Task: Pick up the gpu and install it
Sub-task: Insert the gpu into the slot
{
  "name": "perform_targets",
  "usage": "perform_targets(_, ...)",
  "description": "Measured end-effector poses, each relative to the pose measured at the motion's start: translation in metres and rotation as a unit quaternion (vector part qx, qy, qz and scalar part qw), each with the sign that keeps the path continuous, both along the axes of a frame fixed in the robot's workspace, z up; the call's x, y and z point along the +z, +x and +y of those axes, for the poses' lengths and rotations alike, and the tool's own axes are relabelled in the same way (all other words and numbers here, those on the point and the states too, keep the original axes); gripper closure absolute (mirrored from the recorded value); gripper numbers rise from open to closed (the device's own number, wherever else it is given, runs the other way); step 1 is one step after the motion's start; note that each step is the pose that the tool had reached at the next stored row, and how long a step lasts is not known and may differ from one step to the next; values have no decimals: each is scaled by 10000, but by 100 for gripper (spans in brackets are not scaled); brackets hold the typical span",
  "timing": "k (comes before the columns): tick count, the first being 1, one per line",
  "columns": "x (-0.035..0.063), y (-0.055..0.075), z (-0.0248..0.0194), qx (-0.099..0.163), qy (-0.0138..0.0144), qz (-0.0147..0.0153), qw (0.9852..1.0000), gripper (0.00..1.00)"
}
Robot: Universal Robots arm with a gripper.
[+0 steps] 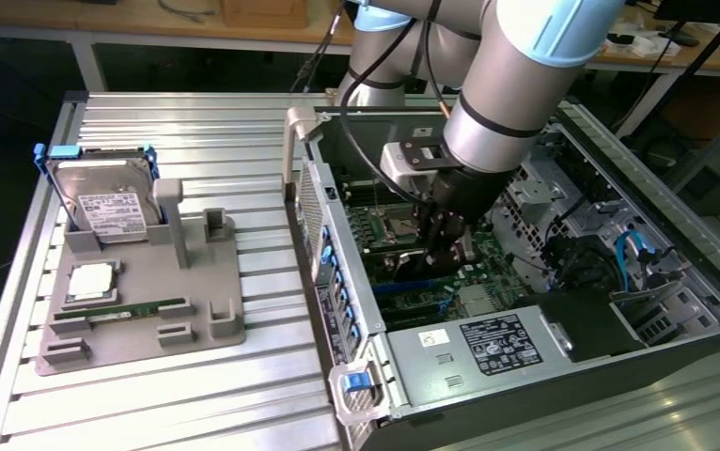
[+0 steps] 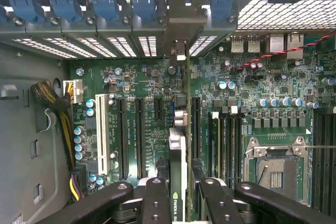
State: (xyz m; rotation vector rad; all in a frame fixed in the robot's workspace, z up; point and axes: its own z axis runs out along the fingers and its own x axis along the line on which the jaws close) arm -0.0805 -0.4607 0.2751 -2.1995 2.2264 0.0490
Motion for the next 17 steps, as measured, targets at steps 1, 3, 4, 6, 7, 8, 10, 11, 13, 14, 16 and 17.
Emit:
perform_targets(1,0,0,0,0,0,-1,10000,73)
perform_targets(3,0,0,0,1,0,-2,10000,73)
perform_targets(4,0,0,0,0,0,-2,10000,73)
perform_targets(6,-1,0,0,0,0,-1,10000,73)
perform_targets(7,-4,-1,-1,0,0,-1,10000,73)
perform_targets(8,-6,0,0,1,0,-1,10000,73)
perform_targets(10,-9,0,0,1,0,-1,10000,73)
perform_targets(11,-15,-1,0,0,0,-1,10000,73)
perform_targets(13,-19,-1,0,-2,0,1,10000,73)
perform_targets(14,-20,-1,0,-3,0,2,10000,73)
perform_targets(16,-20,3,0,-4,1,6,10000,73)
perform_targets(17,-20,4,0,-4,1,7,10000,73)
